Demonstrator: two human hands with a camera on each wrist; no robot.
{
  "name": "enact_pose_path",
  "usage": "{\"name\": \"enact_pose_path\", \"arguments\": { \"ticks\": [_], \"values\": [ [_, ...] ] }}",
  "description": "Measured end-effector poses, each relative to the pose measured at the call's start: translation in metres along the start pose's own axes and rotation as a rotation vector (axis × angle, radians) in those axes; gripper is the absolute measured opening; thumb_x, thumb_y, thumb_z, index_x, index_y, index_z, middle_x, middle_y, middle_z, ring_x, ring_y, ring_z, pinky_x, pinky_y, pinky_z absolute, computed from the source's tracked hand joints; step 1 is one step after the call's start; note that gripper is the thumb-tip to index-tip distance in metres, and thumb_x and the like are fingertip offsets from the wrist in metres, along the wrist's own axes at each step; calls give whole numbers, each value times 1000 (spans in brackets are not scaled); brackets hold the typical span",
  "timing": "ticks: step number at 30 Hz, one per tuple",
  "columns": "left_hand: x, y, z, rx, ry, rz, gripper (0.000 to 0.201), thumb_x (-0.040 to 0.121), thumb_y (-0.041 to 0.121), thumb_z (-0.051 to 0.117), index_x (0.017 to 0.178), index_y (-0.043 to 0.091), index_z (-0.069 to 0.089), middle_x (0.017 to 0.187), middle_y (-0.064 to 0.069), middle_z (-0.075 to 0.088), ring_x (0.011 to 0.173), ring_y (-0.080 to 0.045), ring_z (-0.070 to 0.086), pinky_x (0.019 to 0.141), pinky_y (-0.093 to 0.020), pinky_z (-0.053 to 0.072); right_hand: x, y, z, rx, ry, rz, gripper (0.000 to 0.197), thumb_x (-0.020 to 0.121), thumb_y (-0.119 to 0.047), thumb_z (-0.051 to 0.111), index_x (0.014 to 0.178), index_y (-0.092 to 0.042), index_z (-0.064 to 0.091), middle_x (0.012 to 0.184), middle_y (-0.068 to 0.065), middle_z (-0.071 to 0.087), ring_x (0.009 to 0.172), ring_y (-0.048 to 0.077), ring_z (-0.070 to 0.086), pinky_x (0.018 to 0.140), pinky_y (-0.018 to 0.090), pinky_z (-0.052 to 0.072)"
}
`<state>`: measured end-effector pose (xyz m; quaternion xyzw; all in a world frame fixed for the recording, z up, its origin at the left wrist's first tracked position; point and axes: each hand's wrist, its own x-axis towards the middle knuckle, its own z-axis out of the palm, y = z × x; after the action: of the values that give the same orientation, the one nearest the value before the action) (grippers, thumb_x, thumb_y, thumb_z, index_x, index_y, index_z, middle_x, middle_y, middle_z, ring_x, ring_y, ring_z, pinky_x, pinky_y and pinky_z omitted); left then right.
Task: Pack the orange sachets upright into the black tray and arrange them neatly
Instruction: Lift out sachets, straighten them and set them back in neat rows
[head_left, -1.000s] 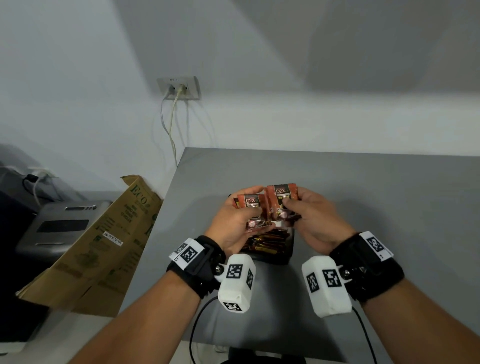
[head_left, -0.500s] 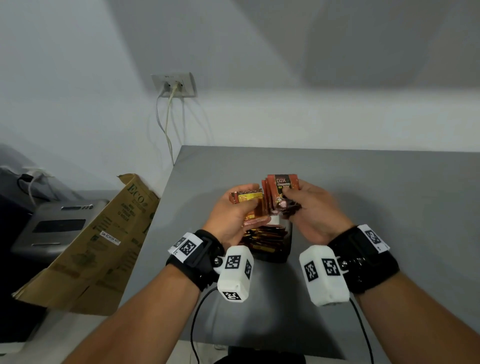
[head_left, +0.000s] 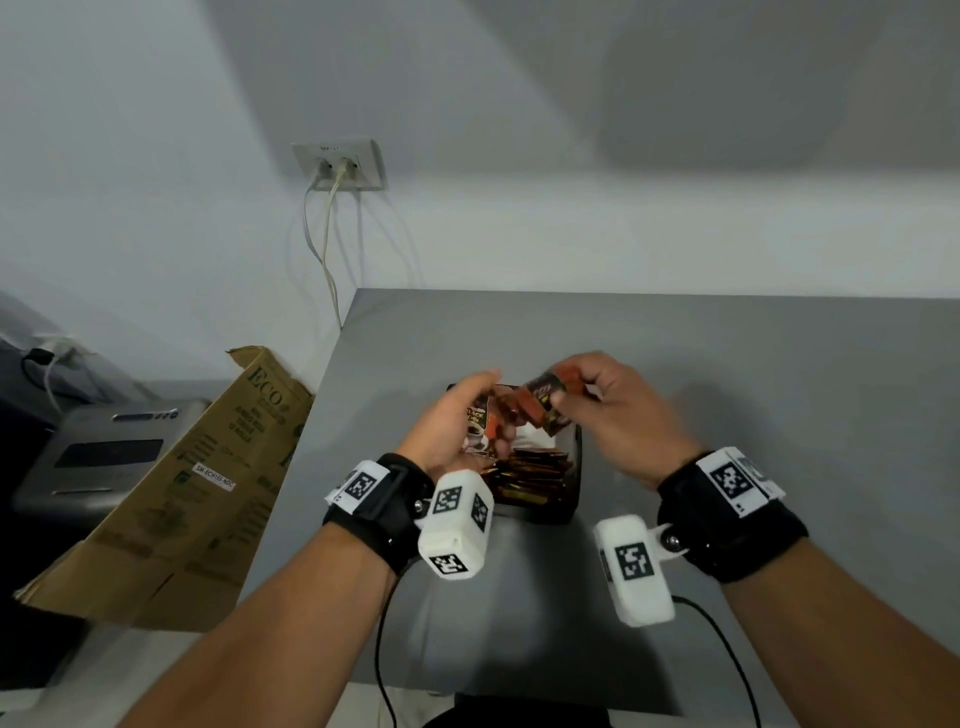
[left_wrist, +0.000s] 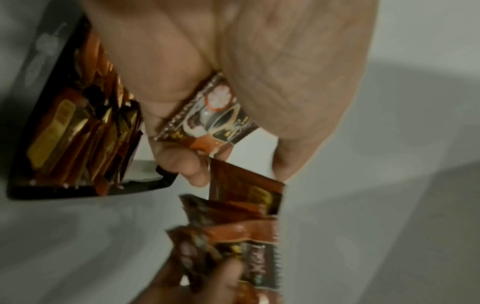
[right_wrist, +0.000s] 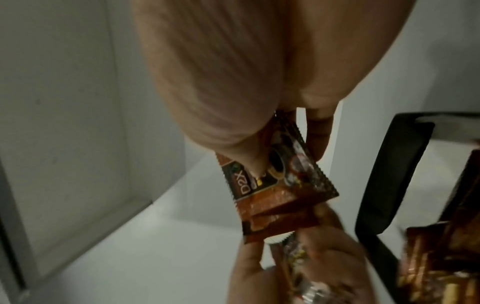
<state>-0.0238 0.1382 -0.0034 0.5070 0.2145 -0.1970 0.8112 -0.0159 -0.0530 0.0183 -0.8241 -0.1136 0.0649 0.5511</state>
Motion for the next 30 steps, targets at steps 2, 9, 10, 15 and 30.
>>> {"name": "enact_pose_path", "arguments": {
  "ticks": [2,9,10,15,30],
  "values": [
    [2,5,0,-11,54,70,12,92,3,61,102,10,62,92,-13,61,63,-17,61,46,-24,48,-4,8,1,-62,-86,-5,24,92,-13,65,97,-35,72,103,-4,70,98,15,67,93,38,51],
    [0,10,3,179,60,371,49,81,-19,66,119,11,59,95,-13,63,83,-28,64,65,-35,58,-4,9,16,784,-4,268,22,99,2,47,111,2,65,96,15,73,84,24,68,79,36,56],
    [-1,8,7,197,39,382,45,82,-19,65,117,10,60,92,-12,65,82,-26,65,70,-36,58,-3,9,21,742,-6,293,22,100,0,47,111,1,66,97,16,73,85,25,68,83,38,55],
    [-3,6,7,-88,-49,211,21,97,5,46,108,5,64,90,-14,68,72,-23,65,58,-31,51,-1,9,22,838,81,347,23,102,-4,45,109,0,66,91,12,74,78,19,68,69,29,53],
    [2,-5,22,-118,-158,88,74,98,59,44,129,-7,60,117,-27,67,106,-35,67,97,-42,53,-4,-3,36,147,96,91,22,91,-16,66,108,-28,72,101,-8,75,97,10,70,96,42,54]
  ]
}}
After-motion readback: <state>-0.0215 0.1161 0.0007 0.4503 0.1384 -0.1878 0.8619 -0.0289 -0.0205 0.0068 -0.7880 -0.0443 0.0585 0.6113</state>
